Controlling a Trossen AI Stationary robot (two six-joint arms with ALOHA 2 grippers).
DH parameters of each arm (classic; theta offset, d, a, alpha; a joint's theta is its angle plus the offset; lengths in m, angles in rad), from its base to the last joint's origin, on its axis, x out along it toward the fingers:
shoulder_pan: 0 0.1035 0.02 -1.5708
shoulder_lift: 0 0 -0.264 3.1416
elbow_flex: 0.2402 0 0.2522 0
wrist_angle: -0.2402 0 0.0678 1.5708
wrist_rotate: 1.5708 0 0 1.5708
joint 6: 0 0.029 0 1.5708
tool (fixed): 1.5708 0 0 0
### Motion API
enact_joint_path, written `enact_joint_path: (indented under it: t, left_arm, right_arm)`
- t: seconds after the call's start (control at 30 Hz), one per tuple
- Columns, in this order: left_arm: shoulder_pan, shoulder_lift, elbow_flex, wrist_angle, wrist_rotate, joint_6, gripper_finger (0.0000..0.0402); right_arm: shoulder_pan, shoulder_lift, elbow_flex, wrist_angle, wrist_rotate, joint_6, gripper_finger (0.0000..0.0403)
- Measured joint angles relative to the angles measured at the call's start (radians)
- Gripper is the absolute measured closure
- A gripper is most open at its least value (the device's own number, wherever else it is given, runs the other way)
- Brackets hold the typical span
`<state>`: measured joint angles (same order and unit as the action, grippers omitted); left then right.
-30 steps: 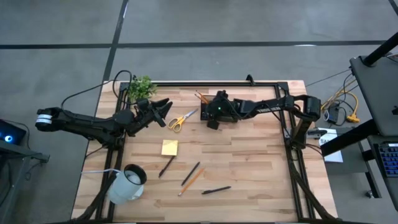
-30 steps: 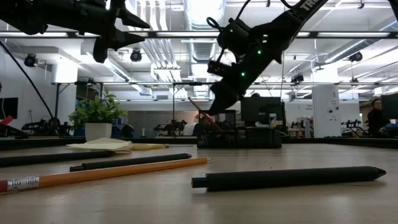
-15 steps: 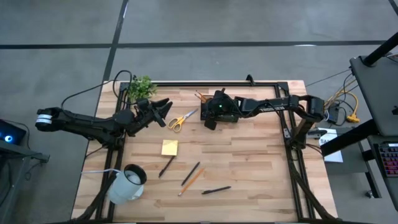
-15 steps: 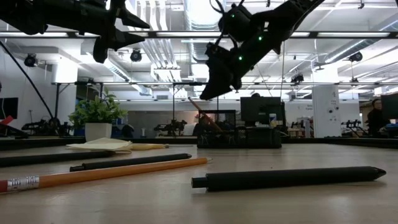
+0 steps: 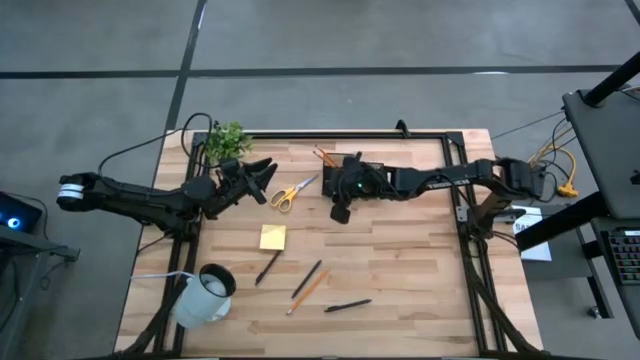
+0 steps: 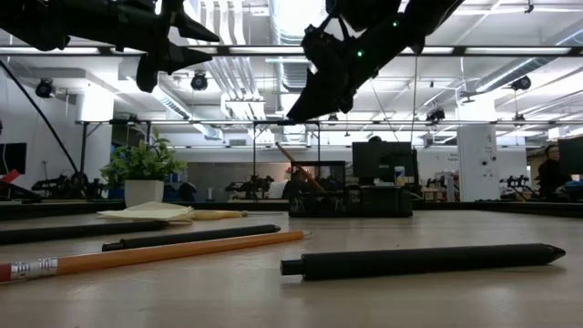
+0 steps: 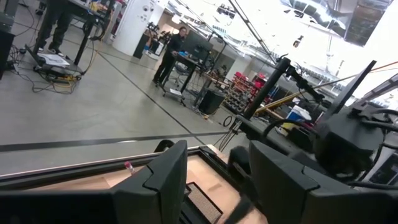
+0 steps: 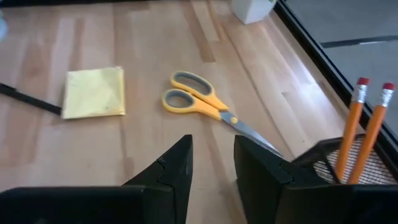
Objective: Pick and place office supplies into organizer
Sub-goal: Put the right pen into the desk organizer
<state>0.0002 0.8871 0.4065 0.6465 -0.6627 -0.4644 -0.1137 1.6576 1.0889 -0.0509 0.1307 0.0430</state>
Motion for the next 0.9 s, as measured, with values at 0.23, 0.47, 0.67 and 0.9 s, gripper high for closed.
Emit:
enact_joint_path:
  t: [0.23, 0.47, 0.67, 0.9]
  left_arm:
    - [0.0, 0.0, 0.0, 0.0, 0.0, 0.0, 0.0244]
    - [0.0, 0.0, 0.0, 0.0, 0.0, 0.0, 0.0244]
    - [0.0, 0.0, 0.0, 0.0, 0.0, 0.0, 0.0244]
    - [0.0, 0.0, 0.0, 0.0, 0.0, 0.0, 0.0244]
  right_arm:
    - [0.057, -0.036, 0.0, -0.032, 0.0, 0.029, 0.0298]
    - [0.12, -0.098, 0.0, -0.185, 0.0, 0.067, 0.0302]
    - [0.18, -0.133, -0.001, -0.223, 0.0, 0.101, 0.0295]
    - [0.255, -0.146, -0.001, -0.231, 0.0, 0.145, 0.0284]
